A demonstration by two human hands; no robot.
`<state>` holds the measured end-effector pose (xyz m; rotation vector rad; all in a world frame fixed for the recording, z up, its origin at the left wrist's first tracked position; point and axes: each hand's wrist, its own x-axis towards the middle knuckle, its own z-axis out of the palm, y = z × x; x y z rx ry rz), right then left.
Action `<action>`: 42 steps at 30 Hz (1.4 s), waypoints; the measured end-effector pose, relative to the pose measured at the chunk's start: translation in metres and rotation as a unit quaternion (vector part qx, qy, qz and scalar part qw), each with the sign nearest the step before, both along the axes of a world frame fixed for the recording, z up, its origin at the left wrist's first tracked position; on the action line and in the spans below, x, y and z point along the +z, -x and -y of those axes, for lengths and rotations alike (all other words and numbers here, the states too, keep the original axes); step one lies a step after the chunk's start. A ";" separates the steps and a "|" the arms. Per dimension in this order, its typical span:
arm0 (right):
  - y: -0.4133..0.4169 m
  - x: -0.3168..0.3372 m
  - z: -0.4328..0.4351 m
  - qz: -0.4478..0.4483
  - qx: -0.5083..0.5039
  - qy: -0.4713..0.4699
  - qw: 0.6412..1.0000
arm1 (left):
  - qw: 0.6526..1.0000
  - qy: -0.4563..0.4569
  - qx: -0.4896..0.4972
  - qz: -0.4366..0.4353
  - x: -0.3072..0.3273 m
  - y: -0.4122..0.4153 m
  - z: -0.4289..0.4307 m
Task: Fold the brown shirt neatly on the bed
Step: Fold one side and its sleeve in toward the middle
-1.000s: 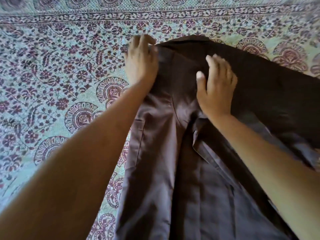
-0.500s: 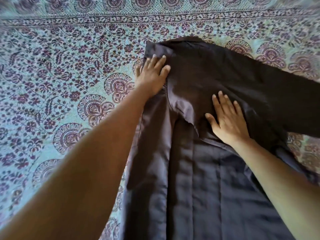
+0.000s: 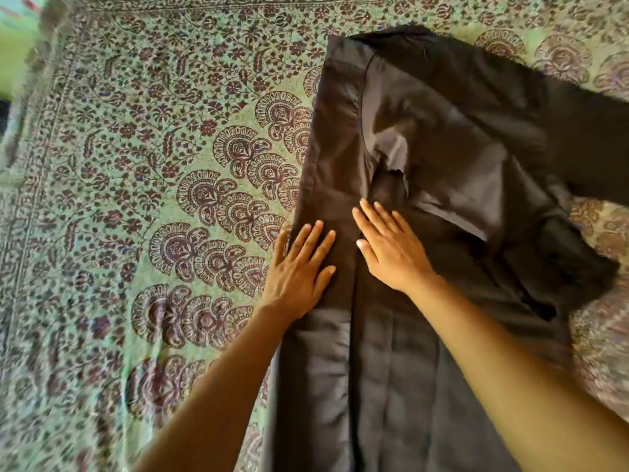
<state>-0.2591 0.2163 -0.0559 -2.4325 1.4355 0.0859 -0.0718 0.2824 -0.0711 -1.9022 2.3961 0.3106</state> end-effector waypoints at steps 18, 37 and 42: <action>-0.025 0.013 -0.070 -0.072 0.025 -0.053 0.996 | 0.991 -0.042 -0.130 -0.005 0.026 -0.025 -0.126; -0.032 0.020 -0.063 -0.103 0.006 -0.090 0.991 | 0.978 -0.049 -0.202 -0.002 0.021 -0.016 -0.146; -0.030 0.019 -0.062 -0.098 0.015 -0.094 0.991 | 0.907 -0.063 -0.416 0.005 0.013 -0.029 -0.209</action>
